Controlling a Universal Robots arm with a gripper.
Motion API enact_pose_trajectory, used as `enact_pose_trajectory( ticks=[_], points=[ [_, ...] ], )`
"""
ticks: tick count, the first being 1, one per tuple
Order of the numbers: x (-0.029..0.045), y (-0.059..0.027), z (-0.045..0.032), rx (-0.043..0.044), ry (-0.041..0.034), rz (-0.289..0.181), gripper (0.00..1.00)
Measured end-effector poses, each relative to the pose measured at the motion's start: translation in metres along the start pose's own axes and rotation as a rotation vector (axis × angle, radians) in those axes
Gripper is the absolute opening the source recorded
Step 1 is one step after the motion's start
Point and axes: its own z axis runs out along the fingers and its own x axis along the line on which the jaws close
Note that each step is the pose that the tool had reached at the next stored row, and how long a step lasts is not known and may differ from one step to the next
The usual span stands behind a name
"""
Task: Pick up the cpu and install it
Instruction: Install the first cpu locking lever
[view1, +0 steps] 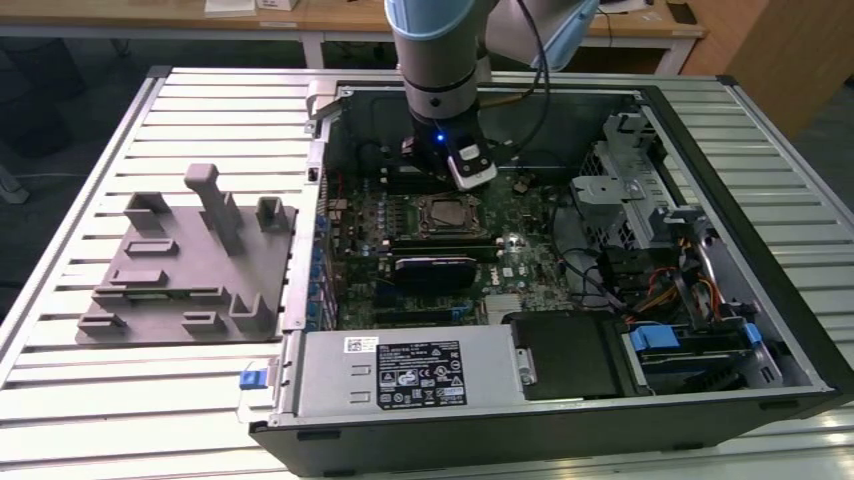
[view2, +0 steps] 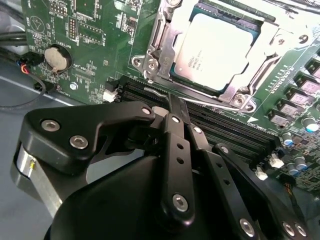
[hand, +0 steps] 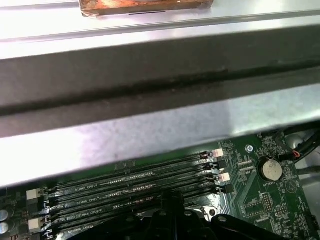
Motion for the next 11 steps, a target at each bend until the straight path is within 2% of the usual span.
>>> enact_pose_trajectory(
  ticks=[11],
  points=[
    [0.0005,-0.0012,0.0032,0.011,-0.0079,0.017,0.11]
  ],
)
